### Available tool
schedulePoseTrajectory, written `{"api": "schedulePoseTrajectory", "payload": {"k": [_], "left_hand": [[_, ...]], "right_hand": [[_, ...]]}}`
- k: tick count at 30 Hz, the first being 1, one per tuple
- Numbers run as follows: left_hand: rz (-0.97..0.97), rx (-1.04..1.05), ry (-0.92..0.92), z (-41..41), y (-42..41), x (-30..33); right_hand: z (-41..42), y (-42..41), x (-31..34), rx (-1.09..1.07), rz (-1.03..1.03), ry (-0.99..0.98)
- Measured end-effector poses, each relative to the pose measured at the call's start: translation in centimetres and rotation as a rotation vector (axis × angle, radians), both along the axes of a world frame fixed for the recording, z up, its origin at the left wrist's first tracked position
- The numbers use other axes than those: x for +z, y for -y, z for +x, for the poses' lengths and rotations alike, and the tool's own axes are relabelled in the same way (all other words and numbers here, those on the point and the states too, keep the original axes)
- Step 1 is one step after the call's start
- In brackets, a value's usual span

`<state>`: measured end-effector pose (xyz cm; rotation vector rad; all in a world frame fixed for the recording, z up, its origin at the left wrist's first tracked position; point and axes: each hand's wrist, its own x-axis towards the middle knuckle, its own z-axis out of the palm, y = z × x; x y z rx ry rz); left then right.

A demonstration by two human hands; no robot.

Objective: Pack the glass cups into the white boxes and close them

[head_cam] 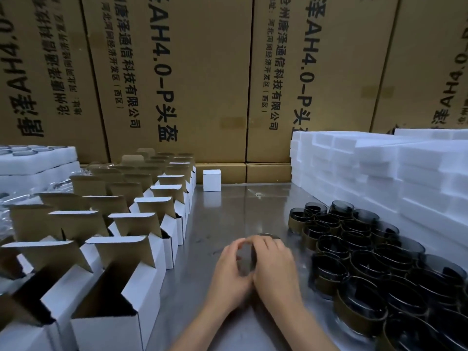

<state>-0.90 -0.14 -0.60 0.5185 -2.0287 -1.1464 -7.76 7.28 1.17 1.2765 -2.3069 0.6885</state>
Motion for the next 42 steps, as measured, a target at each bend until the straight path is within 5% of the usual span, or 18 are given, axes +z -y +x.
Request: {"api": "schedulePoseTrajectory", "payload": {"k": [7, 12, 29, 42], "left_hand": [[0.063, 0.026, -0.057, -0.2, 1.0, -0.2], [0.02, 0.044, 0.001, -0.1, 2.0, -0.3], [-0.179, 0.021, -0.11, 0.6, 1.5, 0.4], [-0.048, -0.158, -0.061, 0.6, 1.9, 0.1]], "right_hand": [[-0.5, 1.0, -0.9, 0.25, -0.478, 0.327], [-2.7, 0.8, -1.8, 0.322, -0.419, 0.991], [-3.1, 0.9, -2.3, 0.475, -0.482, 0.732], [-3.1, -0.1, -0.6, 0.364, -0.639, 0.934]]}}
